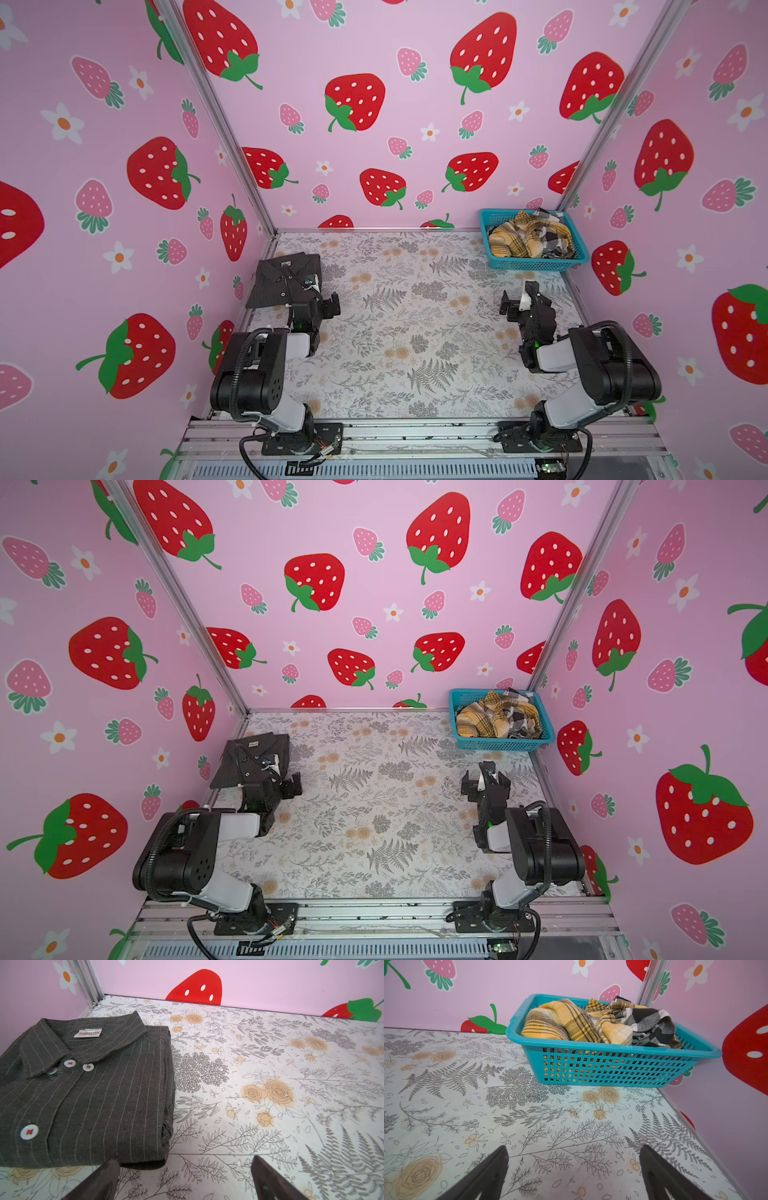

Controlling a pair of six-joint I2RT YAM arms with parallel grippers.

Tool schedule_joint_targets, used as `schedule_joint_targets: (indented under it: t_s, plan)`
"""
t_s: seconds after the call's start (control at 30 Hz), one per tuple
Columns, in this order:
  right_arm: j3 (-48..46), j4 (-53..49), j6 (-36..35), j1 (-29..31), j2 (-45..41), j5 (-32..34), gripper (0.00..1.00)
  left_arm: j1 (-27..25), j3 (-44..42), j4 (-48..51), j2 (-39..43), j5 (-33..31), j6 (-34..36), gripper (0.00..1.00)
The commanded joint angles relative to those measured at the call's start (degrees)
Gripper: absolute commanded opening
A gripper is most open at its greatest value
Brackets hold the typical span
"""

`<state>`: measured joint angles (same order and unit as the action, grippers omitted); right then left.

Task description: Fold and stack the long sleeve shirts

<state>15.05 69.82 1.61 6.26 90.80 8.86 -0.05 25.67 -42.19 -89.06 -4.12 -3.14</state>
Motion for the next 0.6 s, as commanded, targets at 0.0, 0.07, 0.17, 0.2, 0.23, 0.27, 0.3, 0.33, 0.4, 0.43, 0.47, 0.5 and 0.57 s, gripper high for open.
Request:
schedule_joint_targets:
  t_s: [0.0, 0.07, 0.17, 0.2, 0.23, 0.27, 0.3, 0.33, 0.4, 0.43, 0.47, 0.5, 0.57]
  plan:
    - [0.24, 1.95, -0.76, 0.14, -0.71, -0.43, 1.00, -0.65, 0.17, -2.02, 0.31, -1.70, 1.46, 0.99]
    - [0.24, 1.92, -0.79, 0.15, -0.69, -0.43, 1.00, 0.06, 0.56, -1.43, 0.23, 0.04, 1.19, 0.99]
    - [0.24, 1.95, -0.79, 0.08, -0.71, -0.43, 1.00, 0.23, 0.61, -1.40, 0.22, 0.43, 1.12, 0.99]
    - [0.24, 1.90, -0.82, 0.14, -0.67, -0.43, 1.00, 0.23, 0.61, -1.25, 0.20, 0.43, 1.11, 0.99]
    - [0.24, 1.94, -0.82, 0.11, -0.69, -0.43, 1.00, 0.27, 0.61, -1.31, 0.12, 0.43, 1.11, 0.99]
    - [0.19, 1.95, -0.76, 0.11, -0.71, -0.43, 1.00, 0.25, 0.61, -1.24, 0.20, 0.43, 1.11, 0.99]
    - [0.24, 1.94, -0.81, 0.10, -0.71, -0.43, 1.00, 0.23, 0.61, -1.26, 0.20, 0.43, 1.11, 0.99]
    - [0.26, 1.90, -0.77, 0.11, -0.72, -0.42, 1.00, 0.25, 0.61, -1.30, 0.27, 0.43, 1.09, 0.99]
    - [0.24, 1.92, -0.81, 0.15, -0.71, -0.43, 1.00, 0.23, 0.61, -1.29, 0.19, 0.43, 1.11, 0.99]
    - [0.24, 1.97, -0.79, 0.15, -0.68, -0.43, 1.00, 0.23, 0.61, -1.26, 0.12, 0.43, 1.12, 0.99]
    - [0.24, 1.90, -0.79, 0.15, -0.71, -0.43, 1.00, 0.24, 0.59, -1.23, 0.19, 0.43, 1.12, 0.99]
    - [0.24, 1.98, -0.74, 0.10, -0.68, -0.43, 1.00, 0.26, 0.65, -1.23, 0.16, 0.43, 1.11, 0.99]
    - [0.20, 1.95, -0.82, 0.09, -0.65, -0.44, 1.00, 0.24, 0.70, -1.22, 0.12, 0.43, 1.10, 0.99]
